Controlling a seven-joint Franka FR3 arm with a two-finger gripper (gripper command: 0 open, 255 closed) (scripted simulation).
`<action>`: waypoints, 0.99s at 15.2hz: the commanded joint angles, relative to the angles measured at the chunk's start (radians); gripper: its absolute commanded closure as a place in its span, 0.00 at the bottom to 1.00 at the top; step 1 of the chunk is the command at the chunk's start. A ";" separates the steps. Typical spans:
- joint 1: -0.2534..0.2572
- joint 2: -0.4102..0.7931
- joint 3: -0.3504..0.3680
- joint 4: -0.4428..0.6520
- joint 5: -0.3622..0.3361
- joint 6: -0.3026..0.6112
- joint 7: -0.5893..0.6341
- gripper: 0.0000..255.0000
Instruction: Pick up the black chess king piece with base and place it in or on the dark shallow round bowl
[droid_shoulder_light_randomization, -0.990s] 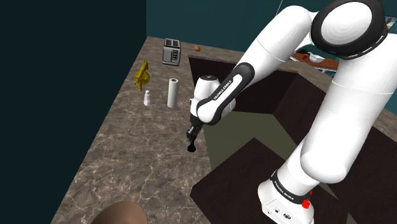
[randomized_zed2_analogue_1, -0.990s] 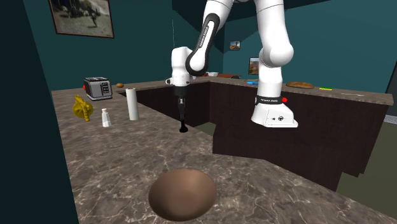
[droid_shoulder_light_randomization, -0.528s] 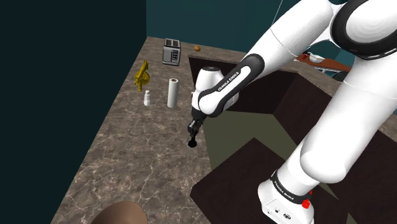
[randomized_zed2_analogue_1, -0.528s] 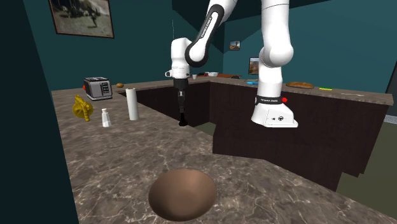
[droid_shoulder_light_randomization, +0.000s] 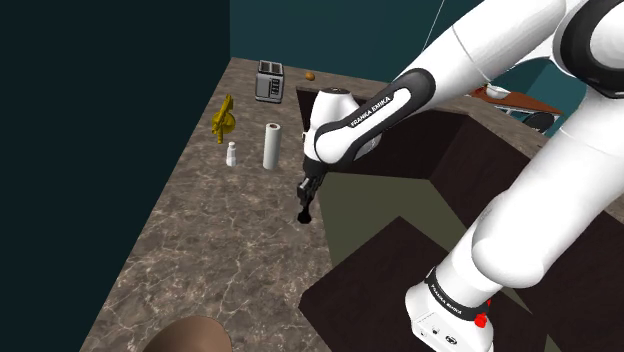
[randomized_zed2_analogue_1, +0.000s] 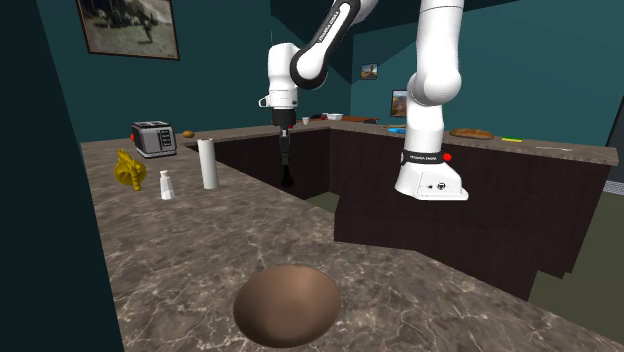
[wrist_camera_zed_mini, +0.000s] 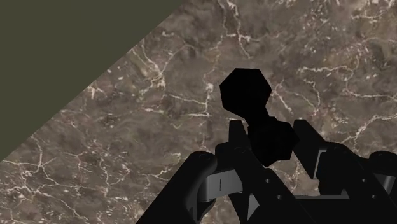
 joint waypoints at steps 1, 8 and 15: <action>-0.001 -0.027 -0.001 0.002 0.004 -0.030 -0.004 1.00; 0.070 -0.072 0.077 -0.002 0.020 -0.065 0.133 1.00; 0.163 -0.059 0.188 0.039 0.023 -0.084 0.335 1.00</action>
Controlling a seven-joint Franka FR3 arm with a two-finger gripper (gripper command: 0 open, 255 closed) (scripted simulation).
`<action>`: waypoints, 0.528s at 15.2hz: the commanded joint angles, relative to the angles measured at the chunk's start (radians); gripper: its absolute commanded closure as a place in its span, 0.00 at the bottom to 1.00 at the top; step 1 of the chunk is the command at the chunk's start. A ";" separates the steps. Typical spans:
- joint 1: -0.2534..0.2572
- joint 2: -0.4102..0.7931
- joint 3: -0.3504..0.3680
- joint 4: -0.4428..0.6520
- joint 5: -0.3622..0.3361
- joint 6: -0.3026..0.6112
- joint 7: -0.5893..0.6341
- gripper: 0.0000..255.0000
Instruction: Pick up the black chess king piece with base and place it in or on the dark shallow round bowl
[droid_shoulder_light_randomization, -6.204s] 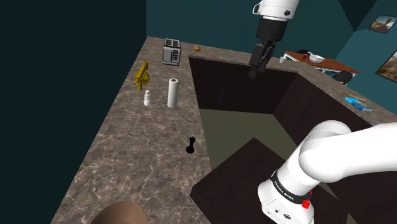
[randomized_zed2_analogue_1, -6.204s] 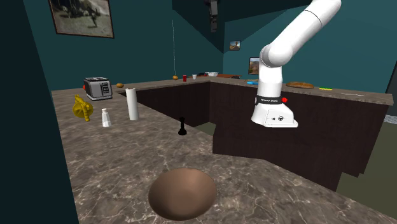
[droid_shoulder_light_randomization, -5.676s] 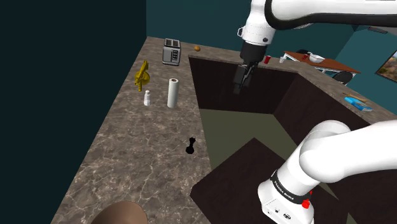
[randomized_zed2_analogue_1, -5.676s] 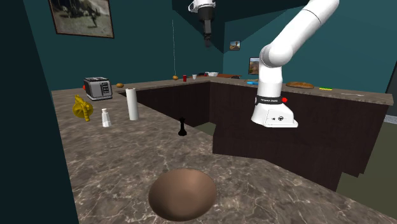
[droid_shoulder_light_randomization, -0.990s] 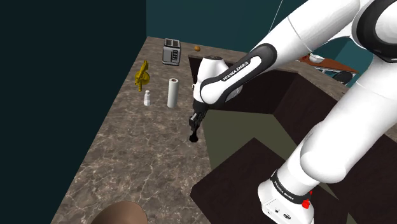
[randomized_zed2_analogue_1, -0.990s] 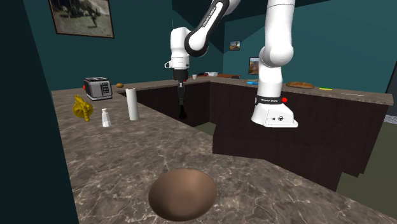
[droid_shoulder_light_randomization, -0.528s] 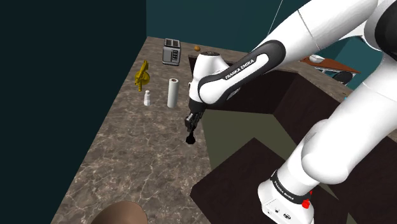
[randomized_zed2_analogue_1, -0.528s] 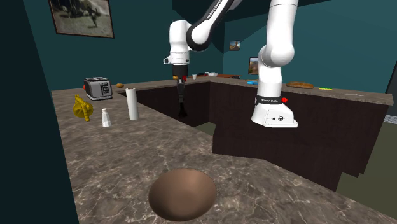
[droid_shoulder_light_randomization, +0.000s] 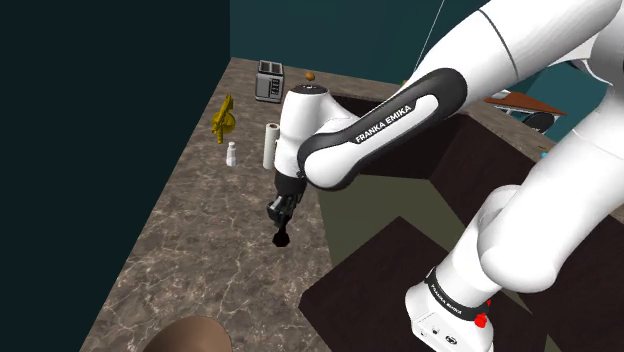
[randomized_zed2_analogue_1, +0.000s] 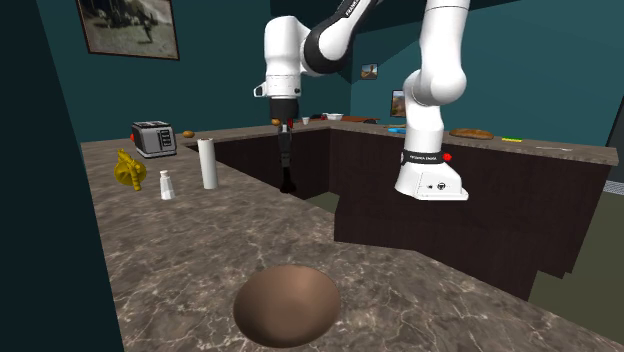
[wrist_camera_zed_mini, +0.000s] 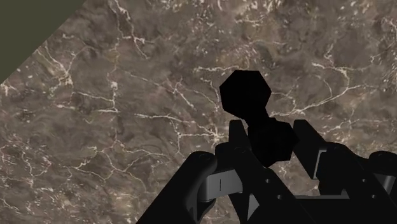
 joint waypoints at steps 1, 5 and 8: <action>0.026 0.020 0.033 0.028 -0.007 -0.006 0.067 1.00; 0.075 0.055 0.090 0.082 -0.027 -0.022 0.189 1.00; 0.111 0.092 0.128 0.135 -0.053 -0.038 0.283 1.00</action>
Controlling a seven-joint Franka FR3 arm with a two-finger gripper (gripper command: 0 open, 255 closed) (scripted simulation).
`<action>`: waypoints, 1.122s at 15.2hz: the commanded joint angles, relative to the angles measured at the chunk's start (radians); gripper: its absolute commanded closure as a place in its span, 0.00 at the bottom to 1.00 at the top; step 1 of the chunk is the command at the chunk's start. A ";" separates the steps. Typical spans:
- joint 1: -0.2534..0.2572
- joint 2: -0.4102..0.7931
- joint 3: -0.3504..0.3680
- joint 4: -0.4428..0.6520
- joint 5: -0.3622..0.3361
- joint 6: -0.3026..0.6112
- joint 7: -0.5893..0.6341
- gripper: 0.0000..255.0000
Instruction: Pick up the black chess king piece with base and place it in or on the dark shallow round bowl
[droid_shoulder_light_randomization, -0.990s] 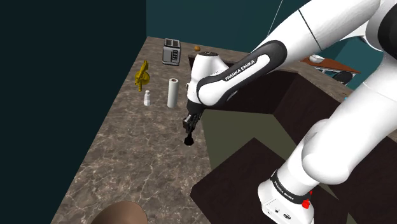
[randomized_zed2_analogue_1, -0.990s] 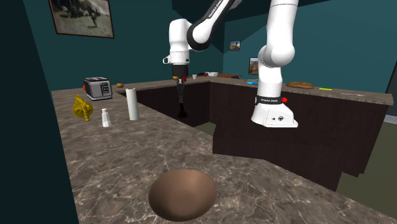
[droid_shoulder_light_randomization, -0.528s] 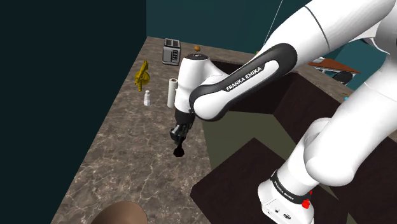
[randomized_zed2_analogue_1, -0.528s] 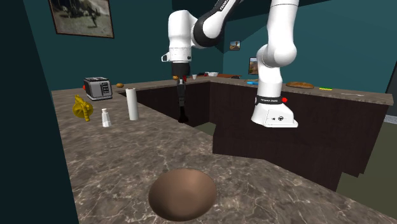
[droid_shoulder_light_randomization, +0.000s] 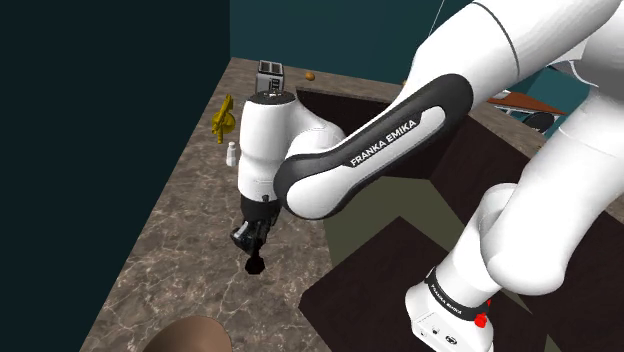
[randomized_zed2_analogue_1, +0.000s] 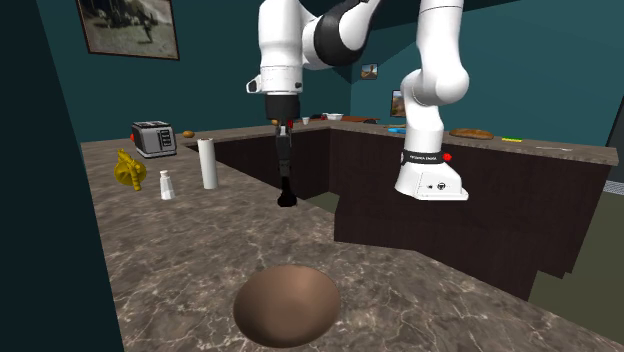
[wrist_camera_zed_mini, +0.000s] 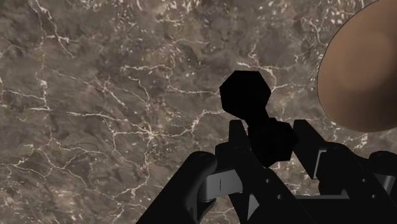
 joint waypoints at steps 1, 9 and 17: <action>0.022 0.027 0.022 0.034 -0.019 -0.007 0.062 1.00; 0.138 0.174 0.084 0.232 -0.128 -0.074 0.311 1.00; 0.259 0.335 0.090 0.427 -0.231 -0.131 0.485 1.00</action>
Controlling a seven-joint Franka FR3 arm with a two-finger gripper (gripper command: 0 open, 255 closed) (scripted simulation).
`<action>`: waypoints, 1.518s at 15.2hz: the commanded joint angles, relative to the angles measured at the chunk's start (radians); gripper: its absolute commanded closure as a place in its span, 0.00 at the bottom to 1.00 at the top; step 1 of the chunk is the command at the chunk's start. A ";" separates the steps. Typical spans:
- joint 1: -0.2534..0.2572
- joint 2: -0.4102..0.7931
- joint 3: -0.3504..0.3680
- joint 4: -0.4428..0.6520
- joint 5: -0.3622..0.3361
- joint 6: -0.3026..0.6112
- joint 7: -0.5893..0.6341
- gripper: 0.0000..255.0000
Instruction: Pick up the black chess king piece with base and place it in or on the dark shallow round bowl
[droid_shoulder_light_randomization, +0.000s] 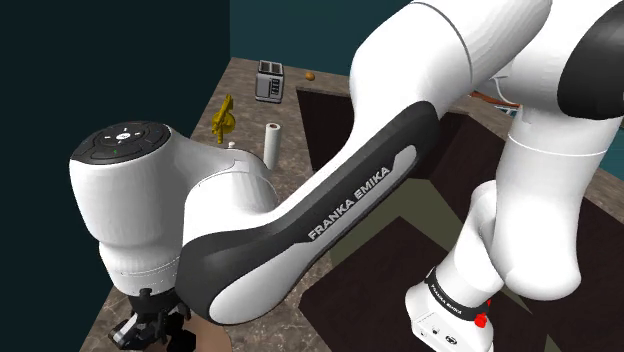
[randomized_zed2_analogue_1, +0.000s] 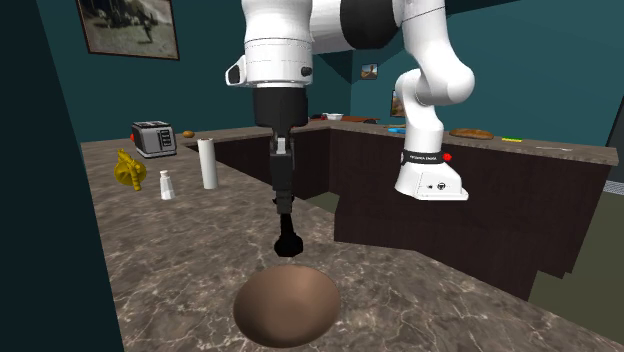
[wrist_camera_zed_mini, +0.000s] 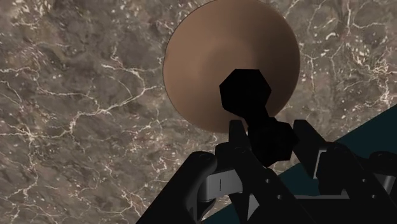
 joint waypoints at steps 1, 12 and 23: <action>0.011 0.023 -0.005 0.007 -0.016 0.013 0.016 1.00; 0.043 0.127 -0.048 -0.013 -0.087 0.126 0.061 1.00; 0.067 0.194 -0.079 -0.011 -0.129 0.188 0.088 1.00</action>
